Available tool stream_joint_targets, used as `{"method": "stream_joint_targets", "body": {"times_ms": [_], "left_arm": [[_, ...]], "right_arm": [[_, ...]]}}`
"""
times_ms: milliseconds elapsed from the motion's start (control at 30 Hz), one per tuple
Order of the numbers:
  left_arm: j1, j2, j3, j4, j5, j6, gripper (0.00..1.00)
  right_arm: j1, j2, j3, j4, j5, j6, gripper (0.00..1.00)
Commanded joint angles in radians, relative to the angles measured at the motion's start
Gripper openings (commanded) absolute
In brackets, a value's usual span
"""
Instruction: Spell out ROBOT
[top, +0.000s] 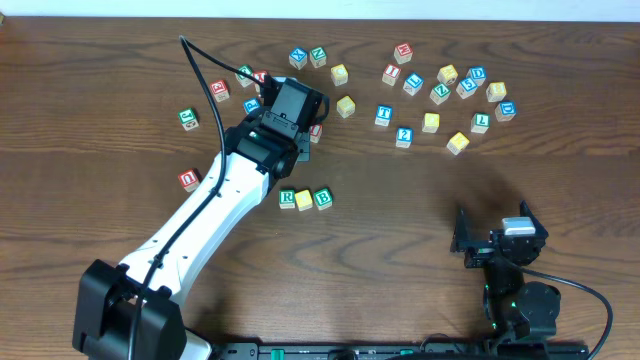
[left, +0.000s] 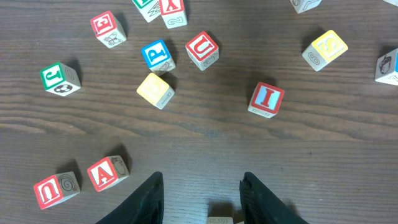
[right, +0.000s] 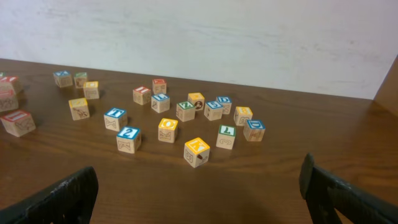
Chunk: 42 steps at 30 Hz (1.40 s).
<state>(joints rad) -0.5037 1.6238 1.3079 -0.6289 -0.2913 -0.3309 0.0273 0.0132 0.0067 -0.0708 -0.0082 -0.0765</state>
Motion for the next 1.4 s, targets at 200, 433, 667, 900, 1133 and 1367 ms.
{"method": "stream_joint_targets", "body": {"times_ms": [200,433,667,900,1133,1367], "left_arm": [[0.005,-0.043,0.020,0.004,-0.012,0.032,0.39],[0.079,-0.068,-0.015,0.039,0.144,0.091,0.39],[0.187,-0.111,-0.086,0.069,0.263,0.106,0.39],[0.196,-0.150,-0.123,0.051,0.262,0.148,0.39],[0.196,-0.148,-0.126,0.057,0.257,0.148,0.38],[0.196,-0.148,-0.126,0.054,0.256,0.148,0.39]], "right_arm": [[-0.007,0.000,-0.001,0.009,-0.006,0.012,0.99],[-0.007,0.000,-0.001,0.090,-0.045,0.012,0.99],[-0.007,0.000,-0.001,0.151,-0.160,0.023,0.99],[-0.007,0.005,0.088,0.065,-0.129,0.054,0.99],[-0.007,0.212,0.379,-0.123,-0.028,-0.039,0.99],[-0.007,0.655,0.729,-0.195,-0.028,-0.026,0.99]]}}
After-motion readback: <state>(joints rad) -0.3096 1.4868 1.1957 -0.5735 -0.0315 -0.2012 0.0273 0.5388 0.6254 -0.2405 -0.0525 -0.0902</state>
